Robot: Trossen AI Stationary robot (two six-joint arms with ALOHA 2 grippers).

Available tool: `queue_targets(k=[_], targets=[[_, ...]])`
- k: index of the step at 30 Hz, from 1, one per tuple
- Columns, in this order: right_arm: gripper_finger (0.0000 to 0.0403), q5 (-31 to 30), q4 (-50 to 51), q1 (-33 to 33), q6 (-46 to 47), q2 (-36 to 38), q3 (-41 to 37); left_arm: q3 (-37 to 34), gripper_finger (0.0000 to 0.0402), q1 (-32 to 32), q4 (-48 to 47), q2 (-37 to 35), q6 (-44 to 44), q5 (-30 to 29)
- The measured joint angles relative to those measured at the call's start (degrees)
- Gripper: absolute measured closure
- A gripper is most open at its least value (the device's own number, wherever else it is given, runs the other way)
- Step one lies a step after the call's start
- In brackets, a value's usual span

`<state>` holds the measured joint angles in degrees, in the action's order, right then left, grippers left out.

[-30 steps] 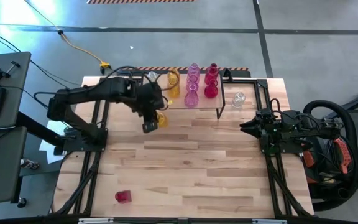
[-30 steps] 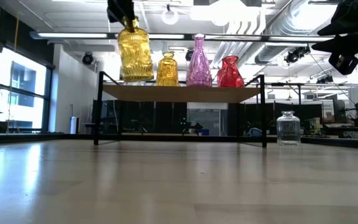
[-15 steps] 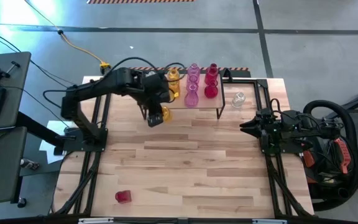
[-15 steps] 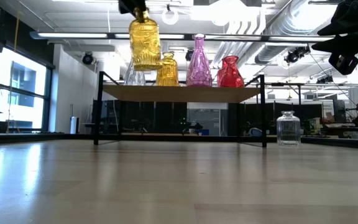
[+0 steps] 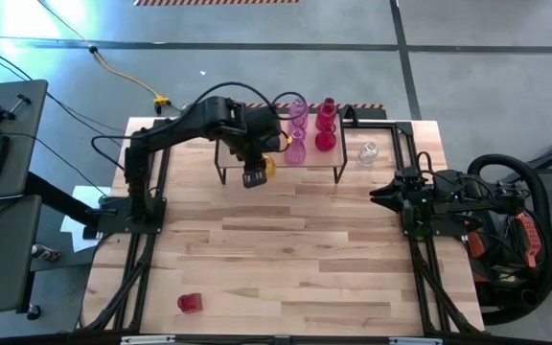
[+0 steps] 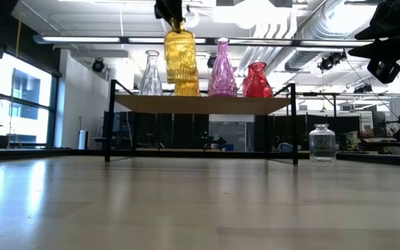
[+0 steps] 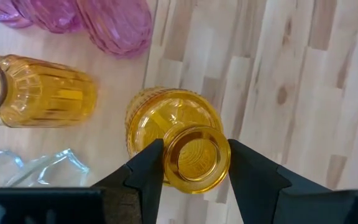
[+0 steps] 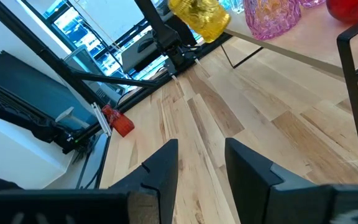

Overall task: Sort vases onto shelf
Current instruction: Put the yellow vase aligned with the other yellow vases on the shelf

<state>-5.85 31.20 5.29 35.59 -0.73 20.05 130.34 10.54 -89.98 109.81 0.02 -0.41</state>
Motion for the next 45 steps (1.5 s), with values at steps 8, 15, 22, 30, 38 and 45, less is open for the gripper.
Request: queue_targets(k=[8,15,22,30,38,45], targets=[[0.0289,-0.01,0.00,0.00,-0.01,0.00,0.00,0.00,0.0253,2.77,0.15,0.77,3.73,2.03],[0.0289,0.00,0.00,-0.01,0.01,0.00,0.00,0.00,0.0253,4.75,1.40,0.73,7.01,2.85],[0.0289,-0.01,0.00,0.00,0.00,0.00,0.00,0.00,0.0252,6.12,2.17,0.73,8.14,4.25],[0.0289,0.00,0.00,-0.01,-0.02,0.00,0.00,-0.24,0.0252,7.20,2.07,1.21,8.91,4.17],[0.0289,0.00,0.00,-0.01,0.01,0.00,0.00,-0.24,0.0252,7.87,2.63,1.50,9.24,4.20],[0.0289,0.00,0.00,-0.01,0.01,0.00,0.00,-0.28,0.0252,7.83,1.72,1.96,9.08,4.36]])
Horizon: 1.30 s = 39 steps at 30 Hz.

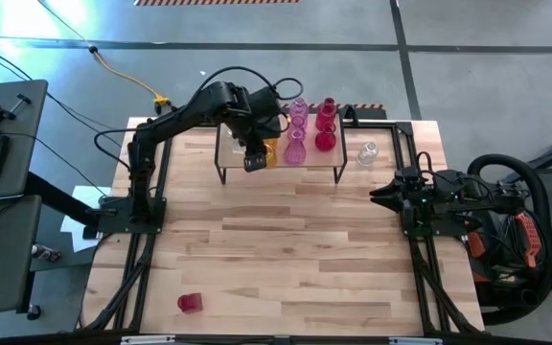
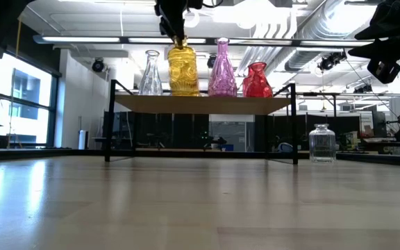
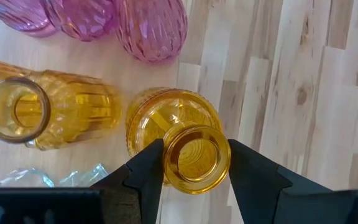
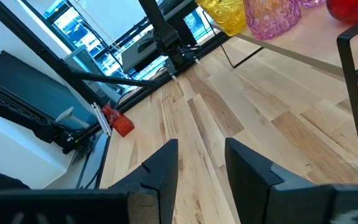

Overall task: Sort vases onto shelf
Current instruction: Put the yellow vase aligned with the other yellow vases on the shelf

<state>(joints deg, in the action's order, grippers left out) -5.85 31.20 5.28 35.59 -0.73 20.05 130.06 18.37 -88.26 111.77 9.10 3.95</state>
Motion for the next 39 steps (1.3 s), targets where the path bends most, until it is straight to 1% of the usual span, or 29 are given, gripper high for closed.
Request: queue_targets(k=[18,27,31,39], targets=[[0.0289,0.00,0.00,0.01,-0.01,0.00,0.00,0.00,0.0251,0.04,0.48,0.01,-0.94,-0.59],[0.0289,-0.01,0.00,0.00,-0.02,0.00,0.00,0.00,0.0214,0.04,0.79,0.01,-1.36,-2.58],[0.0289,0.00,0.00,0.02,-0.01,0.00,0.00,0.02,0.0212,0.04,1.03,0.33,-1.36,-3.21],[0.0289,0.00,0.00,0.00,0.00,0.00,0.00,0.11,0.0215,0.42,1.43,2.09,-1.60,-2.62]])
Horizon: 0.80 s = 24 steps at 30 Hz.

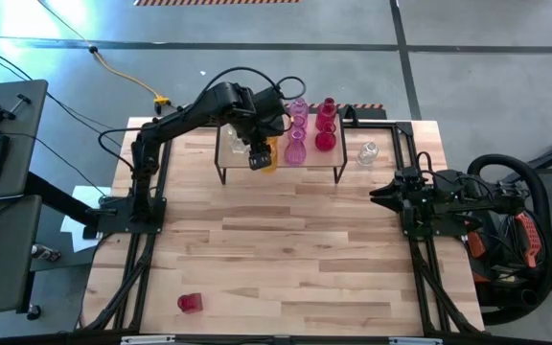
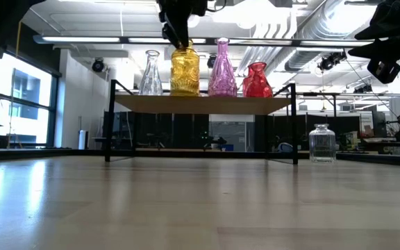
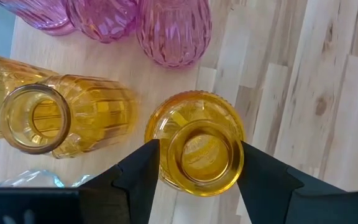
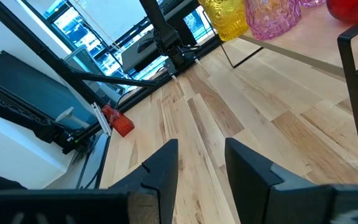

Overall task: Sort vases onto shelf
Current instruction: Put the yellow vase aligned with the other yellow vases on the shelf

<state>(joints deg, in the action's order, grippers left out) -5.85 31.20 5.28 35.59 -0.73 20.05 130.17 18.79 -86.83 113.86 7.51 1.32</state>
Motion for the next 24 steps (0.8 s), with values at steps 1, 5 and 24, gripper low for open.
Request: queue_targets(k=[1,5,24], targets=[[0.0289,-0.02,0.00,0.02,-0.01,0.00,0.00,0.00,0.0215,0.00,0.00,0.02,0.00,-0.06],[0.0289,0.00,-0.01,0.02,0.00,0.00,0.00,0.00,0.0215,0.14,-0.04,0.02,-0.42,-0.60],[0.0289,-0.01,0.00,0.00,-0.01,0.00,0.00,0.02,0.0215,0.76,-0.30,0.13,-2.37,-3.52]])
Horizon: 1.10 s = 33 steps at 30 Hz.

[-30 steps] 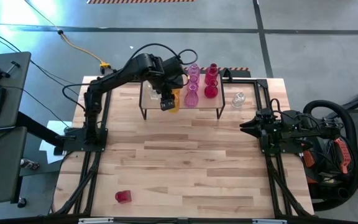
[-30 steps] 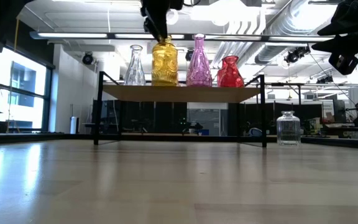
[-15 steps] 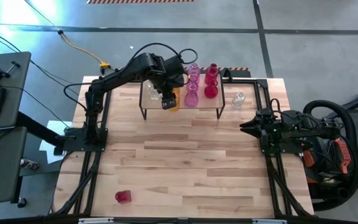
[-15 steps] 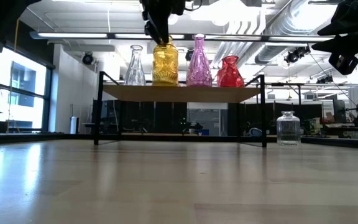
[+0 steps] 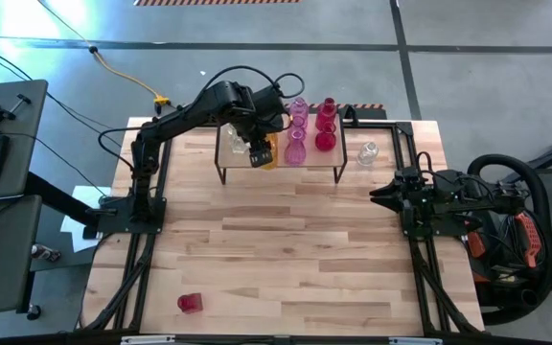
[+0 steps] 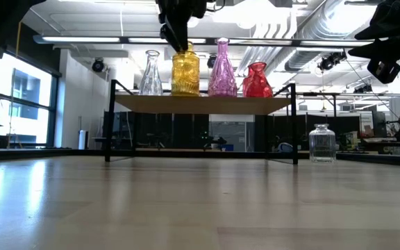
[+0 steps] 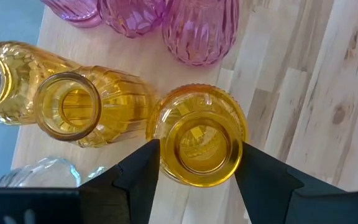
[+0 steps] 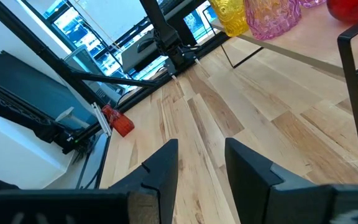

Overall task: Sort vases onto shelf
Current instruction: Put the yellow vase aligned with the other yellow vases on the shelf

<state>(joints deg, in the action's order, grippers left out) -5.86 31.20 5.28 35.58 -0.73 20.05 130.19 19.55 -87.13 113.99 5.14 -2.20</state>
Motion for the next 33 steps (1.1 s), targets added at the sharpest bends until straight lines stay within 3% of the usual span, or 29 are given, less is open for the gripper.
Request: queue_targets(k=[12,25,33], targets=[[0.0289,0.00,-0.01,0.01,0.00,0.00,0.00,2.41,0.0215,-0.02,-1.86,0.39,-0.97,-3.40],[0.0289,-0.01,0.00,0.00,0.01,0.00,0.00,2.56,0.0215,-0.28,-1.73,0.28,-2.19,-2.82],[0.0289,-0.01,0.00,0.02,-0.01,0.00,0.00,2.60,0.0195,-0.50,-1.68,0.24,-2.79,-2.82]])
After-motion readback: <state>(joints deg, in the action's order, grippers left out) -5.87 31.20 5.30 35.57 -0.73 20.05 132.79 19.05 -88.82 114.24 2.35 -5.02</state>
